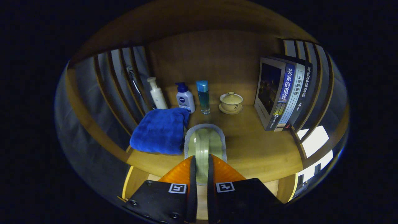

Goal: Pull open the drawer, take out the items inside it, and place them on the countertop above the cabinet.

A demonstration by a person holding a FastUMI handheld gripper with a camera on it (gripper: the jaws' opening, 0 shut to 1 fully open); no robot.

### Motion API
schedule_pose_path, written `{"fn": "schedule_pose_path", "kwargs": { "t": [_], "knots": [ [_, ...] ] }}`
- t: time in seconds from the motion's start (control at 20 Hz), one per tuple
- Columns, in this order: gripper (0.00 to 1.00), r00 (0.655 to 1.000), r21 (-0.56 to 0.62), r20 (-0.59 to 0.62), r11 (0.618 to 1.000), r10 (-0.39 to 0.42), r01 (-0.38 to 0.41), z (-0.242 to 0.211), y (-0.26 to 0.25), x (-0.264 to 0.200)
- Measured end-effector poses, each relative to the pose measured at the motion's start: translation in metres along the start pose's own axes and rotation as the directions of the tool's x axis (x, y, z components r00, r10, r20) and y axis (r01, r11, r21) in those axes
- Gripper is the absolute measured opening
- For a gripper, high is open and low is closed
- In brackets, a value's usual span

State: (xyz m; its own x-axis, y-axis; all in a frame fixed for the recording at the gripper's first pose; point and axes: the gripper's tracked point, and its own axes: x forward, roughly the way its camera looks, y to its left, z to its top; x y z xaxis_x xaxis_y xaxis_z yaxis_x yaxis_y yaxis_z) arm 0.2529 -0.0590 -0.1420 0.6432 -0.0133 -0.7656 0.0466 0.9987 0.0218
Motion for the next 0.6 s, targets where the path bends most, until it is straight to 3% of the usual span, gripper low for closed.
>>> {"fn": "schedule_pose_path", "kwargs": {
  "t": [0.3,0.6],
  "knots": [
    [0.21,0.995,0.024,-0.063,0.996,-0.079,0.080,0.000,-0.028,0.037],
    [0.21,0.996,0.037,-0.046,0.996,-0.078,0.079,0.001,-0.028,0.054]
  ]
}}
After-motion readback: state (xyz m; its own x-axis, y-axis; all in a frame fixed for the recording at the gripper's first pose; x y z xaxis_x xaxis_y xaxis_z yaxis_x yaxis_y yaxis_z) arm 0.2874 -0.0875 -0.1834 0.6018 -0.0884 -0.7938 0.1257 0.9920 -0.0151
